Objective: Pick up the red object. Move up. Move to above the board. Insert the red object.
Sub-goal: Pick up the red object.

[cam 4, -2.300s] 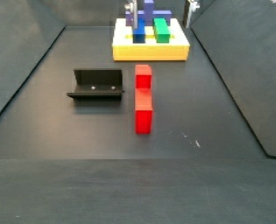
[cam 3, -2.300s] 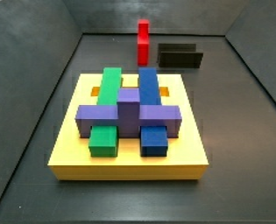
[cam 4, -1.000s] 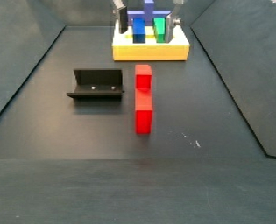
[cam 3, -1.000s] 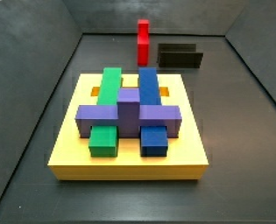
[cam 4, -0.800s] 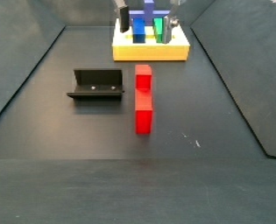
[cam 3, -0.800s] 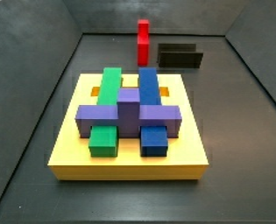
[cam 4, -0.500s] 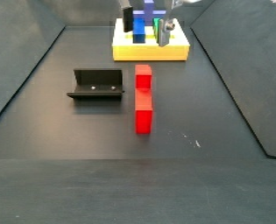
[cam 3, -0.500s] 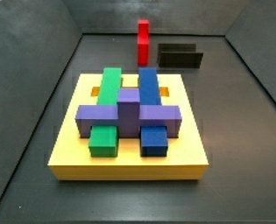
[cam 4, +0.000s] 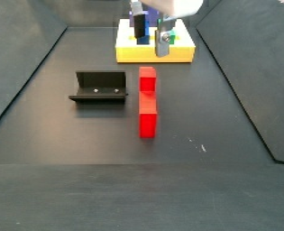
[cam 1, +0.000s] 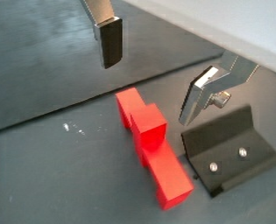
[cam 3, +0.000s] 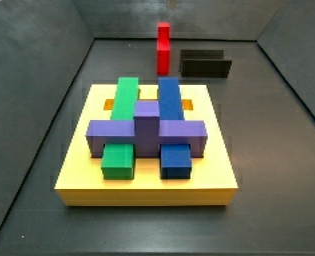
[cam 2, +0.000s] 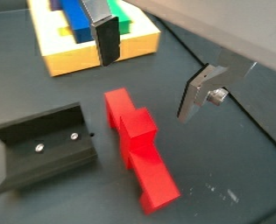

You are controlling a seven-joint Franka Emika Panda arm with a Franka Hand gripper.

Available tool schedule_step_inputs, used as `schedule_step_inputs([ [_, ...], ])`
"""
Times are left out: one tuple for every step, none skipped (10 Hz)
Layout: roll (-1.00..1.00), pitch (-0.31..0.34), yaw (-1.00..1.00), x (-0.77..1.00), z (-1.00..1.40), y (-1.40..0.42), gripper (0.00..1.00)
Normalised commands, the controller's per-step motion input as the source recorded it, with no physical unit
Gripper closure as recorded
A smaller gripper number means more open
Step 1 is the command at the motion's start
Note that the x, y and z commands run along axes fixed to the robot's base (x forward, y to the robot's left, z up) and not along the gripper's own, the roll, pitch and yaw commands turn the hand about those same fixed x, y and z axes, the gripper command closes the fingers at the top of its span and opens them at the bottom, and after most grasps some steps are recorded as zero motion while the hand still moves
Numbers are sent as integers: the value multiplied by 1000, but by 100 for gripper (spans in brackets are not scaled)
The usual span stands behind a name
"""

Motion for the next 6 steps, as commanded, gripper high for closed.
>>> schedule_step_inputs([
  [-83,97,-906,89,-254,9,0],
  [-76,109,-894,86,-263,29,0],
  [-69,107,-817,89,-286,69,0],
  [-71,111,-723,114,-320,29,0],
  [-94,104,-586,109,-394,20,0],
  [-100,90,-423,94,-434,0,0],
])
